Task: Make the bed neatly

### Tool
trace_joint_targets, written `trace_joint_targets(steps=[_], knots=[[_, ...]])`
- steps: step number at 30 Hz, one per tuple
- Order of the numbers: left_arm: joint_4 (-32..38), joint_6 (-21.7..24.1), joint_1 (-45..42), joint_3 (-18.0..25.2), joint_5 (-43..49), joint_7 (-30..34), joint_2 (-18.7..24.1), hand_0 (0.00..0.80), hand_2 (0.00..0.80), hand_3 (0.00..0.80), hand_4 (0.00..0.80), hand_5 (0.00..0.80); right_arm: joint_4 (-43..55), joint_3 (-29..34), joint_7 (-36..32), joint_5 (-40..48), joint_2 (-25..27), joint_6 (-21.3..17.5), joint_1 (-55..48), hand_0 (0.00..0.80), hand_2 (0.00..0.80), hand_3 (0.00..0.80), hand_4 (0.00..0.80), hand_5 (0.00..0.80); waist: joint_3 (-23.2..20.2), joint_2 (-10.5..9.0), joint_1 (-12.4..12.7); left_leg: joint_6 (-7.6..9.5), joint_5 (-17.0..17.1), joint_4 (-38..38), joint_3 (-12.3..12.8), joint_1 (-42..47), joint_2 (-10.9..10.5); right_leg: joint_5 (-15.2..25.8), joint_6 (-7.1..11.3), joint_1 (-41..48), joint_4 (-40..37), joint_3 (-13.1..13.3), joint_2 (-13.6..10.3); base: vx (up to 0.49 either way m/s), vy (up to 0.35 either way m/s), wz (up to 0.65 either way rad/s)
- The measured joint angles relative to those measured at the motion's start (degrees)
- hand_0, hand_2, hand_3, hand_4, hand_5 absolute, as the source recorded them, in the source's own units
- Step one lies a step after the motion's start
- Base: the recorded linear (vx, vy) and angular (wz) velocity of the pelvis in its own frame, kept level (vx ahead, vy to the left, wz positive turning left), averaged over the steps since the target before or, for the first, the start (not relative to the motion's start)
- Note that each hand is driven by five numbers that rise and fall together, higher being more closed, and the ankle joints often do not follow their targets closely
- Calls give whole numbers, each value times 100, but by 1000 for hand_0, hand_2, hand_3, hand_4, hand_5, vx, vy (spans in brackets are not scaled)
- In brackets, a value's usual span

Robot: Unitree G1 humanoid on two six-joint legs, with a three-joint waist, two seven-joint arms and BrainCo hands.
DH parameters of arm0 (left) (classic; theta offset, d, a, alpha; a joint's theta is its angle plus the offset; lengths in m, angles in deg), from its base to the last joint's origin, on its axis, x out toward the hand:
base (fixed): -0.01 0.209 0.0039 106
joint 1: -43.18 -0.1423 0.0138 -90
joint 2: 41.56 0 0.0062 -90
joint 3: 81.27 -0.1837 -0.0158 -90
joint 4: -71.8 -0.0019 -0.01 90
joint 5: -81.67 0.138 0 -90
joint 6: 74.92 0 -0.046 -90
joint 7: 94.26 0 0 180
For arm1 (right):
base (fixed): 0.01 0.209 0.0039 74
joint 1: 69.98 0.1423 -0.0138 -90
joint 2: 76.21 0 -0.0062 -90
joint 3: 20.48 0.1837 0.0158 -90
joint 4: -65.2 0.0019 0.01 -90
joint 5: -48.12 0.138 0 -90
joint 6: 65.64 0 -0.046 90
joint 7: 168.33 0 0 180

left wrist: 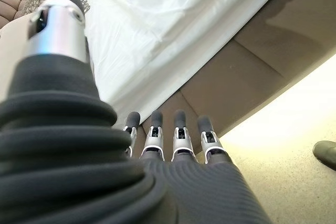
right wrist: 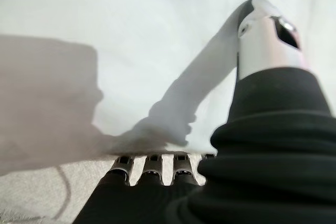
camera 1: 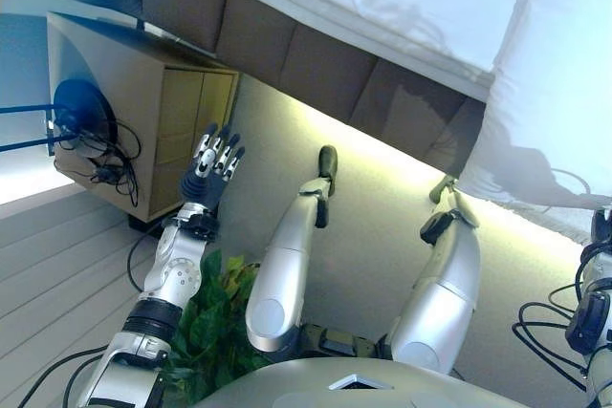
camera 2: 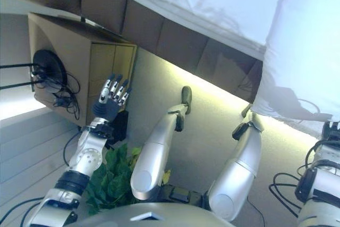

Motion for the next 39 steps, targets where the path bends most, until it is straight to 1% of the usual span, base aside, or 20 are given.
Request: trace_joint_targets(steps=[5,10,11,12,13,14,15,16,18,21,22,27,30,35,39], knots=[[-1,-21,0,3,0,3,1,0,0,0,0,0,-5,-159,22,-210,26,-7,46,0,0,0,0,0,-2,3,-12,5,6,-12,-51,19,-15,-5,-3,63,18,-56,-17,9,3,3],[-4,-111,-1,4,-1,11,2,0,0,0,0,0,-35,-211,153,-307,26,-13,34,0,0,0,0,0,-3,4,-20,67,18,-105,-82,263,-69,-42,15,351,15,-146,-106,26,44,9],[-5,-124,-4,3,-1,16,2,0,0,0,0,0,-62,-211,162,-309,28,-13,28,44,44,44,44,44,-3,4,-18,73,23,-120,-82,309,-78,-47,22,398,13,-157,-122,26,51,10],[-8,-129,-6,3,-3,17,4,0,0,0,0,0,-110,-212,164,-316,28,-13,35,110,110,110,110,110,-3,5,-11,76,24,-119,-89,340,-82,-48,23,447,10,-173,-133,23,40,9],[-9,-142,-6,3,-4,20,4,0,0,0,0,0,-125,-211,173,-330,29,-13,34,285,285,285,285,285,-3,5,-13,81,28,-121,-92,365,-91,-52,29,485,15,-189,-149,28,35,9],[-10,-165,-6,3,-5,20,4,0,0,0,0,0,-141,-211,196,-330,29,-13,31,417,417,417,417,417,-3,5,-18,87,33,-125,-93,397,-98,-55,34,531,14,-211,-167,33,23,10],[-9,-168,-6,3,-6,21,4,0,0,0,0,0,-150,-210,203,-330,29,-13,27,467,467,467,467,467,-3,5,-18,89,33,-124,-96,427,-106,-61,41,577,15,-228,-180,41,21,10],[-10,-174,-6,3,-7,20,5,0,0,0,0,0,-151,-210,205,-330,29,-13,17,486,486,486,486,486,-3,4,-19,91,33,-125,-115,462,-118,-71,44,629,13,-248,-192,38,16,10],[-10,-195,-5,5,-7,20,13,0,0,0,0,0,-155,-210,205,-329,24,-10,-38,800,800,800,800,800,-3,4,-18,90,34,-125,-166,564,-135,-90,57,785,8,-306,-210,40,4,10],[-12,-289,-4,12,-6,22,42,0,0,0,0,0,-160,-208,205,-329,25,1,-54,800,800,800,800,800,-3,4,-7,61,50,-143,-250,784,-140,-123,78,1076,-1,-411,-222,34,0,10],[-13,-295,-5,12,-7,24,49,0,0,0,0,0,-161,-210,205,-328,25,3,-41,800,800,800,800,800,-3,4,-4,89,33,-155,-263,847,-137,-138,74,1158,-9,-441,-229,26,7,8],[-13,-347,-8,18,-10,21,77,0,0,0,0,0,-162,-209,194,-313,-2,17,-32,800,800,800,800,800,-3,4,3,94,36,-186,-266,1070,-146,-148,105,1417,-61,-478,-238,8,7,2],[-13,-400,-19,22,-11,18,77,0,0,0,0,0,-161,-210,161,-360,-81,6,-70,800,800,800,800,800,-4,5,0,94,55,-287,-304,1254,-139,-123,136,1675,-219,-570,-202,10,-2,2],[-6,-469,-14,84,-11,6,69,0,0,0,0,0,-149,-365,131,-776,-354,-222,-129,800,800,800,800,800,-7,6,14,37,181,-655,-423,1697,-135,-57,146,2203,-523,-800,-141,59,-9,10],[-8,-599,19,284,-10,-13,31,0,0,0,0,0,-118,-604,154,-1183,-698,-463,-130,800,800,800,800,800,-97,-15,37,-26,248,-944,-537,2122,-122,-45,181,2698,-721,-982,-77,140,12,11]])
